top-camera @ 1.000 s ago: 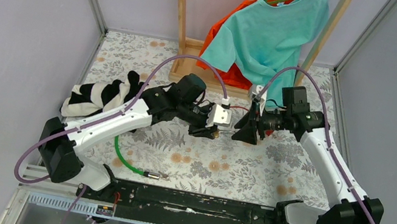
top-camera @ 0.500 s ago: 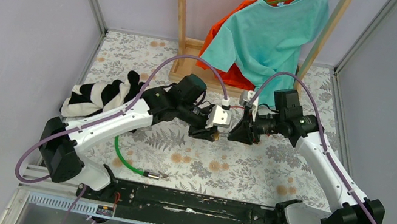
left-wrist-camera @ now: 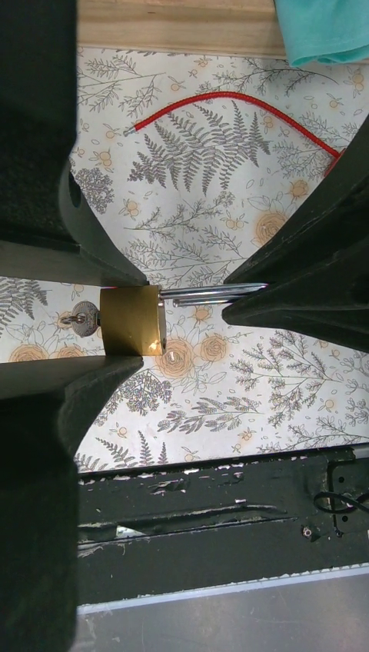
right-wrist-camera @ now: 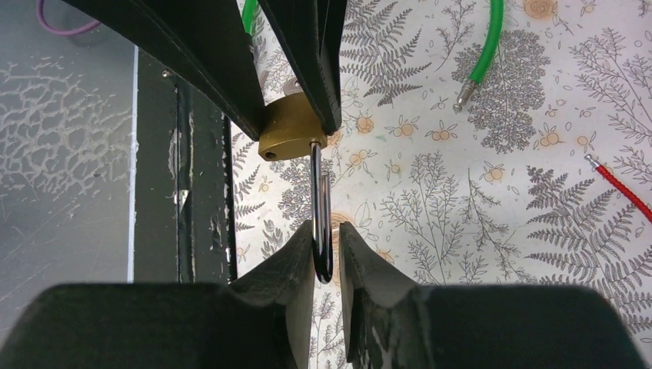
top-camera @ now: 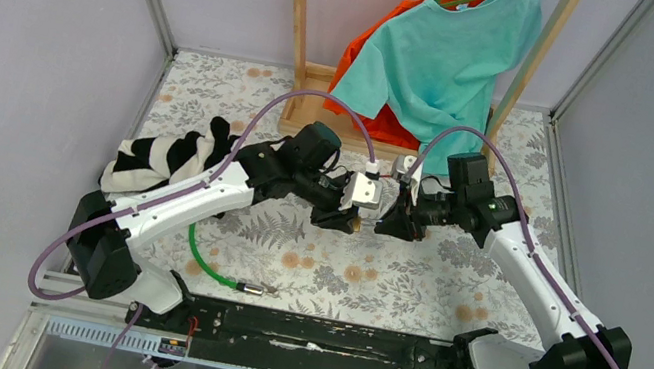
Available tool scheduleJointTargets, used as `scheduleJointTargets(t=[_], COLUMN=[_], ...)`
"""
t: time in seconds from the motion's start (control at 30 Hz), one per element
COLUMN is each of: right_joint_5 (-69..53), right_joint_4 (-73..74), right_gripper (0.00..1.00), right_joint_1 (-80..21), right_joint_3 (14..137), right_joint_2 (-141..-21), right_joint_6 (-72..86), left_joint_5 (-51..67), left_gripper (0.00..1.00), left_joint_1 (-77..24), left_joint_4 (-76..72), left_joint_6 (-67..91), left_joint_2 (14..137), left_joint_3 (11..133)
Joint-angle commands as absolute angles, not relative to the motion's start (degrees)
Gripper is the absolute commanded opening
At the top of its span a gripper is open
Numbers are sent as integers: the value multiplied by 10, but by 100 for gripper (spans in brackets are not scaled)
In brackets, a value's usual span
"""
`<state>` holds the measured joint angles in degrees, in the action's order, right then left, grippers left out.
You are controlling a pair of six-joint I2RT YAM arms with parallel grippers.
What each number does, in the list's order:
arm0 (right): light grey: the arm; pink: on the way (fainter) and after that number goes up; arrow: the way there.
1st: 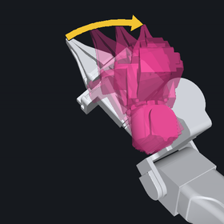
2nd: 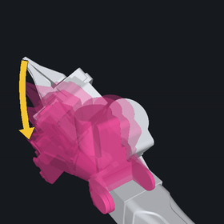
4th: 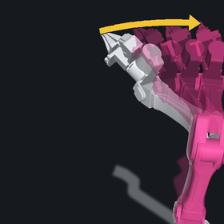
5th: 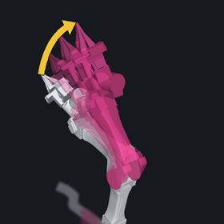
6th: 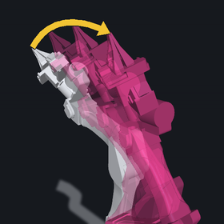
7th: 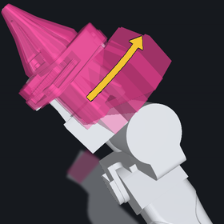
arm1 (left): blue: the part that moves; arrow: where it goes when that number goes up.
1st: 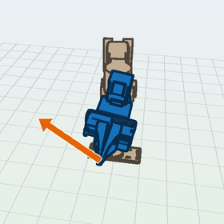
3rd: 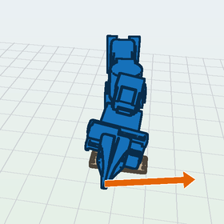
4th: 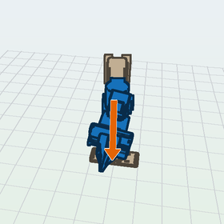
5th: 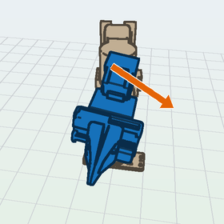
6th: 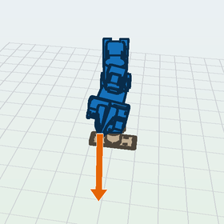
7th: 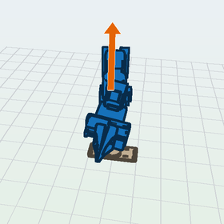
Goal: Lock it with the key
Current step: Pick up the lock from the center of the board, then lock the lock.
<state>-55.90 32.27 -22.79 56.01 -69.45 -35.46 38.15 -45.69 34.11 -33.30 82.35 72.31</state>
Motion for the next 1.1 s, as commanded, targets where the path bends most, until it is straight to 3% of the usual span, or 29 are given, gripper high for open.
scheduleJointTargets(t=[0.0, 0.27, 0.43, 0.57, 0.7, 0.93, 1.07], right_joint_5=[-555, -559, -553, -550, -548, -548, -553], right_joint_4=[279, 274, 260, 245, 249, 270, 282], right_gripper=[22, 17, 0, 0, 0, 0, 0], right_joint_1=[-233, -234, -235, -235, -234, -235, -235], right_joint_3=[557, 558, 543, 528, 534, 575, 597], right_joint_2=[-673, -670, -657, -644, -642, -645, -651], right_joint_6=[-334, -329, -328, -321, -320, -326, -337], left_joint_5=[397, 400, 399, 393, 384, 373, 371], left_gripper=[1, 1, 5, 10, 23, 56, 68], left_joint_1=[-453, -452, -450, -447, -446, -442, -430], left_joint_4=[339, 339, 328, 318, 315, 315, 315], left_joint_6=[-330, -330, -328, -314, -312, -315, -316], left_joint_2=[824, 826, 826, 824, 822, 811, 803], left_joint_3=[735, 732, 728, 724, 723, 711, 711])
